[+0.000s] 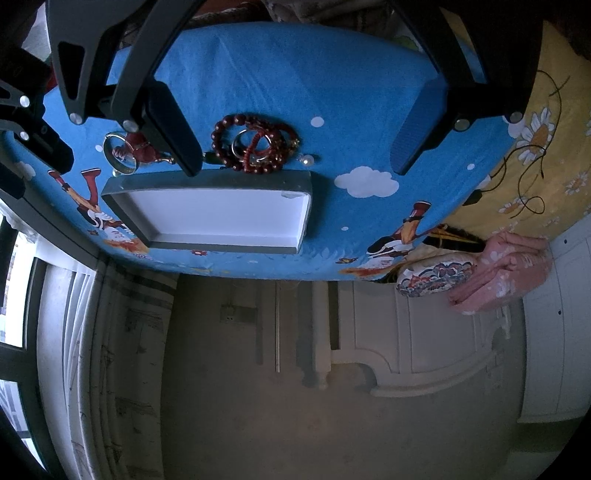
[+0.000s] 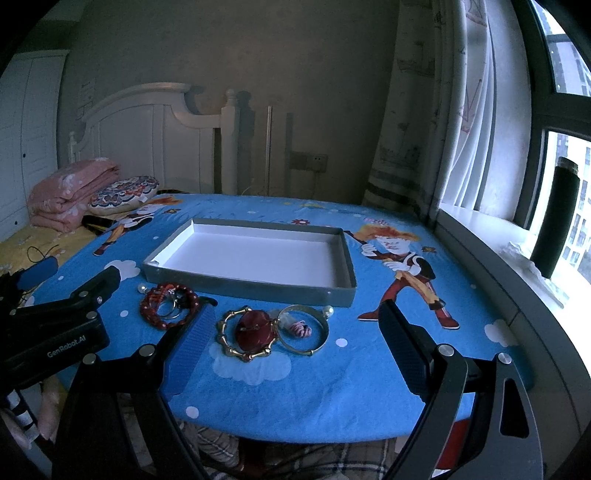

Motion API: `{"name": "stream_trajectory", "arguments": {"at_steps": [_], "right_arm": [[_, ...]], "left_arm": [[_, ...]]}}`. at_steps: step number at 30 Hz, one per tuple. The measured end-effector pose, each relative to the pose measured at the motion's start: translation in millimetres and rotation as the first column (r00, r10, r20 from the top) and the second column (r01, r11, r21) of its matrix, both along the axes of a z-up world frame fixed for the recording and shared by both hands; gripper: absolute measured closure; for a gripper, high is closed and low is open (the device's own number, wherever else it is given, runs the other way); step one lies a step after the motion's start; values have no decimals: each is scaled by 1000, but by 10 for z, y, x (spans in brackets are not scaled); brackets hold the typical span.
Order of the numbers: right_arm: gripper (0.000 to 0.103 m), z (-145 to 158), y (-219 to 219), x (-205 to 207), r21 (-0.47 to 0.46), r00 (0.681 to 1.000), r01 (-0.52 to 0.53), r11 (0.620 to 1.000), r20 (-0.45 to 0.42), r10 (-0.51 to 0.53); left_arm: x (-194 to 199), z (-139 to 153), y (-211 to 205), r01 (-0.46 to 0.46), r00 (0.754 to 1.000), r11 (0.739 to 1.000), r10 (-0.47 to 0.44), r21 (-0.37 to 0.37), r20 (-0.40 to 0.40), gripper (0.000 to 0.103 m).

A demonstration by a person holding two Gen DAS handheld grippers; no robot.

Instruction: Organize jewelry

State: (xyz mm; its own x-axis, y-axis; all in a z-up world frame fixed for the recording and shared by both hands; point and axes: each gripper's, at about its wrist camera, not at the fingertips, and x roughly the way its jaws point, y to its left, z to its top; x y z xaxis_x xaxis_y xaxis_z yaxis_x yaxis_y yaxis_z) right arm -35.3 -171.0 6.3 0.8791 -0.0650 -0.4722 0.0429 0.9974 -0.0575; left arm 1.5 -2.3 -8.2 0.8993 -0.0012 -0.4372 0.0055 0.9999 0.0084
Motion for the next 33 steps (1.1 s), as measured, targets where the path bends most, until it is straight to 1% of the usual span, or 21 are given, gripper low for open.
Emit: {"name": "stream_trajectory", "arguments": {"at_steps": [8,9,33], "right_arm": [[18,6,8,3,1,1000,0,1000,0,0],[18,3,18,0,1,1000,0,1000,0,0],[18,14,30,-9,1,1000,-1,1000,-2,1]], "left_arm": [[-77,-28,-50,5,1000,1000,-5,-8,3,5],[18,5,6,4,1000,1000,-4,-8,2,5],[32,17,5,26,999,999,-27,-27,-17,5]]}}
